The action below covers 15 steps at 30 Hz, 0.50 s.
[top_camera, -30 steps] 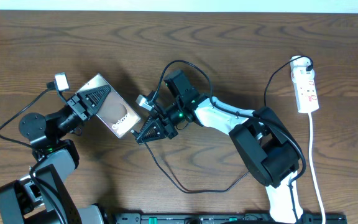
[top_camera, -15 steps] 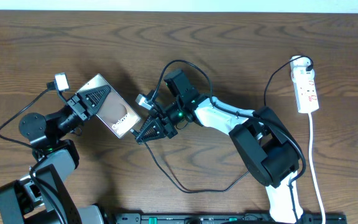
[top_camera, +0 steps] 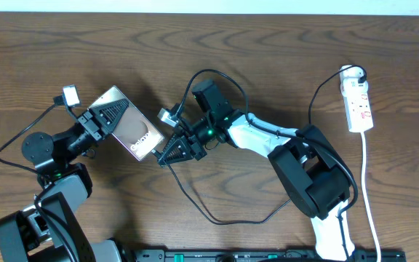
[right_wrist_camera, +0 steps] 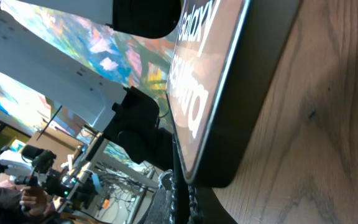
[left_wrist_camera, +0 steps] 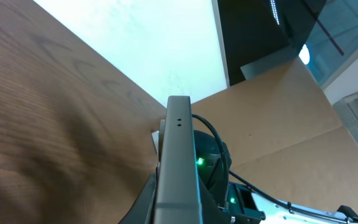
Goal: Plug charger to phone and switch on socket
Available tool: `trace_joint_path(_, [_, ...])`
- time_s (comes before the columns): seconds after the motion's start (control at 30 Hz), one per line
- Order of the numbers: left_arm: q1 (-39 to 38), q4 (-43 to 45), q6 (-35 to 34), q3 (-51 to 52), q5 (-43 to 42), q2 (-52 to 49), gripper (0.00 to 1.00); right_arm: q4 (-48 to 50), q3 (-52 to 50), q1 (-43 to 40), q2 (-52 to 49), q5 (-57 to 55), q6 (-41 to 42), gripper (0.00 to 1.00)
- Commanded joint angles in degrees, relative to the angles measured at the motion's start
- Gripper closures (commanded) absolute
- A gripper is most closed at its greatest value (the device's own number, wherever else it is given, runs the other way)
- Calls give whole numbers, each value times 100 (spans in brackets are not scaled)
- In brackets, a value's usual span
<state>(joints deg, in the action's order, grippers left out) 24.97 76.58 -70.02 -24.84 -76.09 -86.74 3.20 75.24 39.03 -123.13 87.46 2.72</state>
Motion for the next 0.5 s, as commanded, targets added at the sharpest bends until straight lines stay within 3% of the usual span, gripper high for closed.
trace_joint_path(0.0, [-20, 72, 105, -90, -142, 70, 93, 98, 13, -9, 22, 28, 284, 99])
trace_joint_path(0.47, [-20, 118, 190, -90, -160, 70, 93, 138, 13, -15, 22, -57, 459, 99])
